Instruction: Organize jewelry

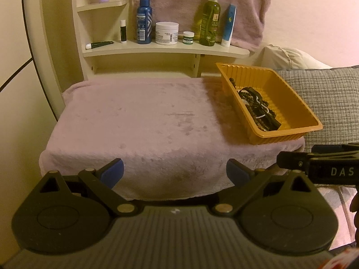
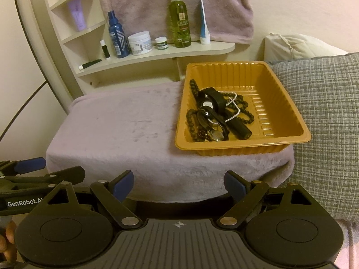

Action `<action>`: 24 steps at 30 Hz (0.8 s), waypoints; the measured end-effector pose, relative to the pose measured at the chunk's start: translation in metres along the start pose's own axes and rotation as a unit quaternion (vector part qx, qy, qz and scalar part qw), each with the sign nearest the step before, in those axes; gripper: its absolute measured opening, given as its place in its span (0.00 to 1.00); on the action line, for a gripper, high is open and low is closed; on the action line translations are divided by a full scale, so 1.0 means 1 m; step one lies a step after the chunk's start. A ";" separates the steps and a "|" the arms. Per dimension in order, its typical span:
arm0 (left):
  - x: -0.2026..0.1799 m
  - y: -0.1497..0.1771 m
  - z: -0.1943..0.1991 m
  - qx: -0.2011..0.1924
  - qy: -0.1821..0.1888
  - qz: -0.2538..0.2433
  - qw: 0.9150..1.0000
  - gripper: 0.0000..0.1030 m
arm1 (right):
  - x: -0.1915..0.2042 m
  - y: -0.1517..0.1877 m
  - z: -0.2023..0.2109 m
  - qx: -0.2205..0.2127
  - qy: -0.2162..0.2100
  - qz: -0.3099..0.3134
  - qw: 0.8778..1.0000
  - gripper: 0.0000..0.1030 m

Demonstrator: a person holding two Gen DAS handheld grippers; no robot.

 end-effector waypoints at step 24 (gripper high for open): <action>0.001 0.000 0.001 -0.002 -0.003 0.001 1.000 0.95 | 0.001 0.001 0.003 -0.002 -0.001 -0.005 1.000 0.85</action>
Point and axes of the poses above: each gripper's, at about its wrist camera, not at the fingertips, and z roughly against the way its jaws point, x to its left, y to its underside, the point moved 6 cm from there along -z, roughly the way its jaws point, and after that the axes turned 11 degrees about -z, right-handed, at the moved point
